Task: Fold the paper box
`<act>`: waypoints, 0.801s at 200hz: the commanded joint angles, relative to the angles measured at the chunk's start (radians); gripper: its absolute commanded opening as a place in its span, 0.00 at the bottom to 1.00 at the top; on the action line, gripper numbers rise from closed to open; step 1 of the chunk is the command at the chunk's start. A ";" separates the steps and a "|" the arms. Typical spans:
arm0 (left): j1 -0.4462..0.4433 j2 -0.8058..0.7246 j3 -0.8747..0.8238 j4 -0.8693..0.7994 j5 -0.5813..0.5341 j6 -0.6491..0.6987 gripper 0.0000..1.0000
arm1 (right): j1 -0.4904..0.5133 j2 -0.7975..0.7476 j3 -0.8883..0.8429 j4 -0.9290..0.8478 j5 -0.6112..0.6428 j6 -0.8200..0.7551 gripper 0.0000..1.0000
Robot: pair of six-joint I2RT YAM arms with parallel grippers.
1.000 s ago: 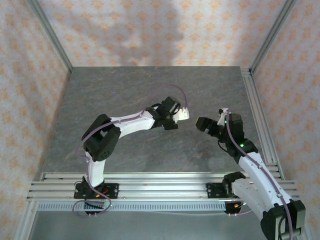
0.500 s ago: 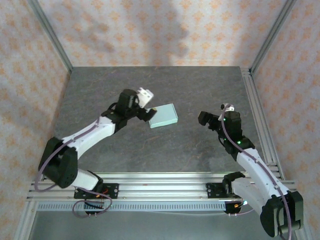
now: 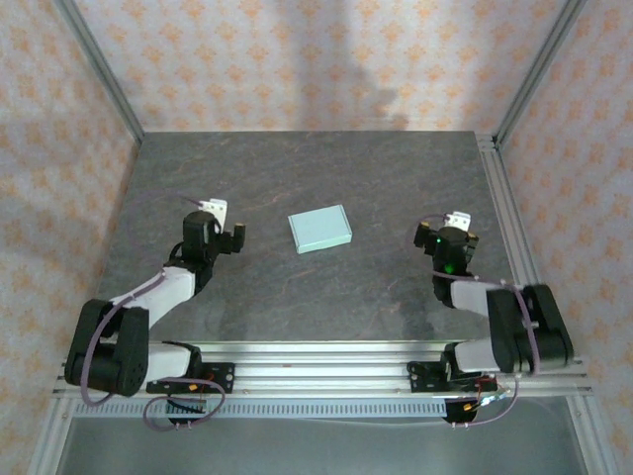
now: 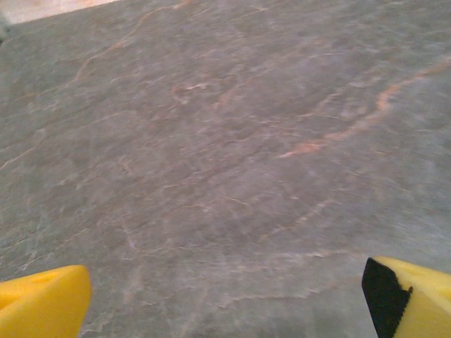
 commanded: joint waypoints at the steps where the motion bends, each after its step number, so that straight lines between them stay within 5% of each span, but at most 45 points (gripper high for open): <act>1: 0.046 0.078 -0.017 0.229 0.033 -0.071 1.00 | -0.010 0.121 0.013 0.260 -0.014 -0.035 0.99; 39: 0.067 0.193 -0.068 0.405 0.006 -0.107 1.00 | -0.026 0.140 0.021 0.267 -0.060 -0.026 1.00; 72: 0.073 0.191 -0.065 0.394 -0.005 -0.114 1.00 | -0.075 0.134 0.079 0.137 -0.128 0.012 0.99; 160: 0.071 0.193 -0.064 0.394 -0.008 -0.113 1.00 | -0.083 0.133 0.071 0.153 -0.138 0.017 1.00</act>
